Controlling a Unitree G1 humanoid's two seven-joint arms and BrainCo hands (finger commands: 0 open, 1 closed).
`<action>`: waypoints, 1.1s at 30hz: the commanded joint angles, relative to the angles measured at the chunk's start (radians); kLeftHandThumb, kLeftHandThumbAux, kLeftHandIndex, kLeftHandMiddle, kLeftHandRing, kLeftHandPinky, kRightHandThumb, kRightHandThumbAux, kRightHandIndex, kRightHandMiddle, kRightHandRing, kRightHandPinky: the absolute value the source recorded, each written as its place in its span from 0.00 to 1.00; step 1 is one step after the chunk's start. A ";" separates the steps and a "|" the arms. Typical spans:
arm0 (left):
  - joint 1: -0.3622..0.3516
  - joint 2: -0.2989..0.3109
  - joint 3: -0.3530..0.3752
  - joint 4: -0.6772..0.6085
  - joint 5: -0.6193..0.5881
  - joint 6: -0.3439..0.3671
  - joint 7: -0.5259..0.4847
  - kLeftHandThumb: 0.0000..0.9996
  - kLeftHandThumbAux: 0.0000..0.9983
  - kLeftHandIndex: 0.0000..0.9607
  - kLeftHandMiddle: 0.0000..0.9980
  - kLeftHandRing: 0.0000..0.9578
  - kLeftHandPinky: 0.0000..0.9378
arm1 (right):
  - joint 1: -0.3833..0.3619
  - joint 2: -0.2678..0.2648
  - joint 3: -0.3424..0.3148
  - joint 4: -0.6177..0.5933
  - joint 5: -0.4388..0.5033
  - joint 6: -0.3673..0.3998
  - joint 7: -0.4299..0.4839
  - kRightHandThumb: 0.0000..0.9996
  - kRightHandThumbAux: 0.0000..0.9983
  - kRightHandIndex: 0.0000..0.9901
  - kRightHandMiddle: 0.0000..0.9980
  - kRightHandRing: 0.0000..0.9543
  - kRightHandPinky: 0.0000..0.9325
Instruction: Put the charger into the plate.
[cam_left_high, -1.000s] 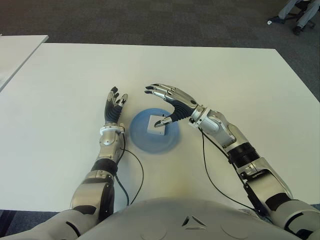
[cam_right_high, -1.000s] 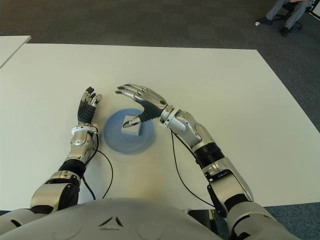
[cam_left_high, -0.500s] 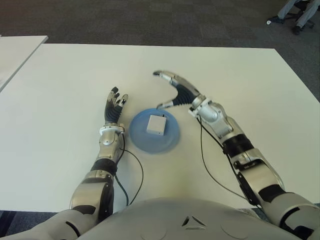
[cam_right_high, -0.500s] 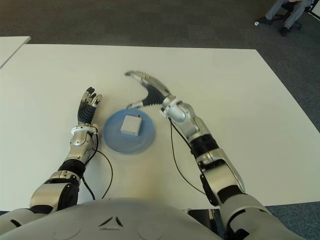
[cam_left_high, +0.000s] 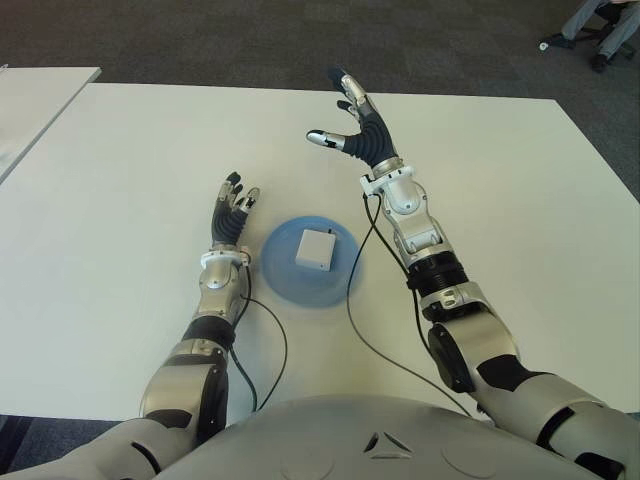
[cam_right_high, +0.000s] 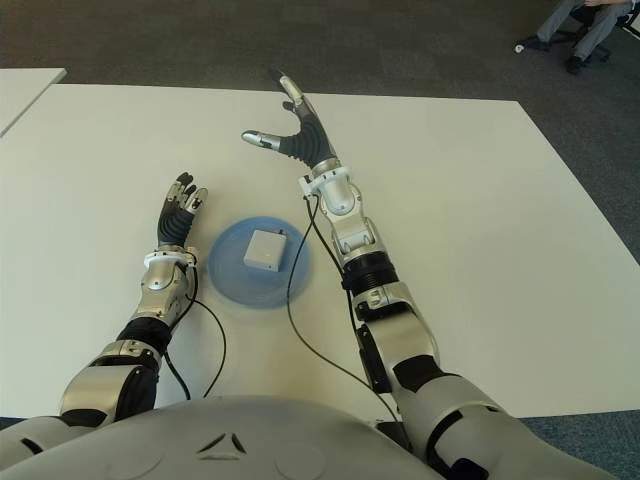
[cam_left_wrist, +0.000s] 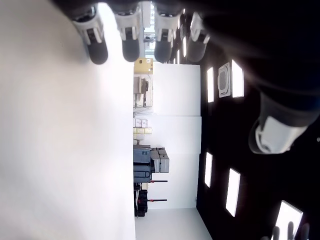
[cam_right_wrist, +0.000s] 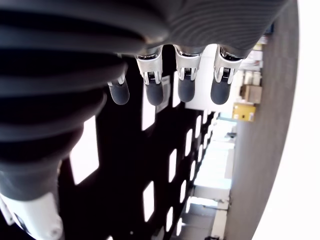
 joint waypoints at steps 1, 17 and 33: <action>0.057 -0.012 -0.001 0.031 0.000 0.033 -0.008 0.00 0.54 0.00 0.00 0.00 0.00 | 0.049 0.020 -0.016 0.047 0.041 -0.047 0.028 0.00 0.74 0.00 0.02 0.00 0.00; 0.068 -0.009 0.001 0.012 -0.004 0.040 -0.015 0.00 0.54 0.00 0.00 0.00 0.00 | 0.088 0.025 -0.055 0.205 0.083 -0.114 0.109 0.00 0.78 0.03 0.04 0.01 0.04; 0.066 0.000 0.005 0.022 -0.004 0.037 -0.021 0.00 0.56 0.00 0.01 0.00 0.00 | 0.133 -0.018 -0.084 0.347 0.085 -0.161 0.195 0.00 0.74 0.08 0.08 0.05 0.07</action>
